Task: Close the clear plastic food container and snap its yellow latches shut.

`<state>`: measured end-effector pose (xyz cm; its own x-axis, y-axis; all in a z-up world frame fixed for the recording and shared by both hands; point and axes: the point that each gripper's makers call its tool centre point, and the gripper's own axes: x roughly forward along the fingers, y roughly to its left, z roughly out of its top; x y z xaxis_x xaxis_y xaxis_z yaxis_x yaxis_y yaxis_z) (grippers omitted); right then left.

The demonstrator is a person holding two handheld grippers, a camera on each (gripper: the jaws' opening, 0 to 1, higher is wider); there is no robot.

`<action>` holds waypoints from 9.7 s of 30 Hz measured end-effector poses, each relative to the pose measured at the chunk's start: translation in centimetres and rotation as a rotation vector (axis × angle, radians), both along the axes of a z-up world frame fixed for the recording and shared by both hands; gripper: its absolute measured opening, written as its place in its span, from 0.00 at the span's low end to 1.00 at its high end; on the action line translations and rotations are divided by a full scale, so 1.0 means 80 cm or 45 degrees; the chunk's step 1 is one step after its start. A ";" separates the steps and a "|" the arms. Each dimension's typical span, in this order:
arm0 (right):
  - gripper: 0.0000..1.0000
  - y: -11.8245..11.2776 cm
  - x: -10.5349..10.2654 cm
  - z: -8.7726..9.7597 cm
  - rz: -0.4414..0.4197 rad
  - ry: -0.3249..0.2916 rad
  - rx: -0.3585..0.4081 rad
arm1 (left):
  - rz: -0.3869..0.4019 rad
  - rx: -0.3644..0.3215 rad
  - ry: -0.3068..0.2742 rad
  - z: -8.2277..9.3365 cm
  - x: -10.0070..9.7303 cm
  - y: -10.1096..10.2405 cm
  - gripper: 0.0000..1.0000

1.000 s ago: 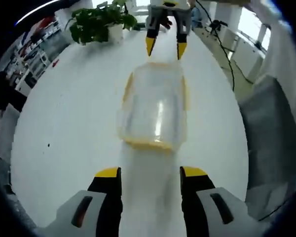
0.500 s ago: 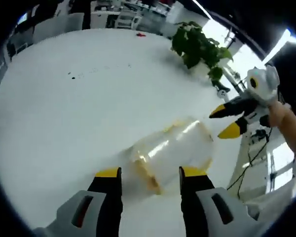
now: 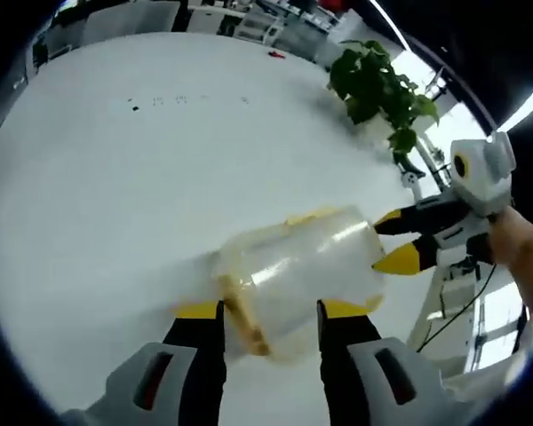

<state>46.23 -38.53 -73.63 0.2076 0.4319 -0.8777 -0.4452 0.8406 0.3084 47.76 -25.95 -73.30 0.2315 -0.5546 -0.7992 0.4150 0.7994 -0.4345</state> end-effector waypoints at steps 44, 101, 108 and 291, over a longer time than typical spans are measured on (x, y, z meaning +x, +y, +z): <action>0.27 0.048 0.026 0.085 0.897 -0.655 -0.052 | -0.602 0.088 -0.708 0.087 0.022 -0.022 0.34; 0.56 0.090 0.027 -0.005 1.420 -0.102 -0.131 | -1.438 0.341 -0.913 0.000 -0.044 -0.101 0.40; 0.54 0.088 0.022 -0.007 1.487 -0.058 -0.188 | -1.321 0.408 -0.801 -0.002 -0.042 -0.101 0.37; 0.99 0.221 -0.025 0.029 1.020 -0.548 -0.034 | -0.942 0.220 -0.683 0.033 -0.029 0.196 1.00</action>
<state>44.22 -20.84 -71.29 0.1663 0.5685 -0.8057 -0.9715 0.2344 -0.0351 45.46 -10.29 -70.63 0.2287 -0.5918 -0.7729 0.9559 0.2869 0.0632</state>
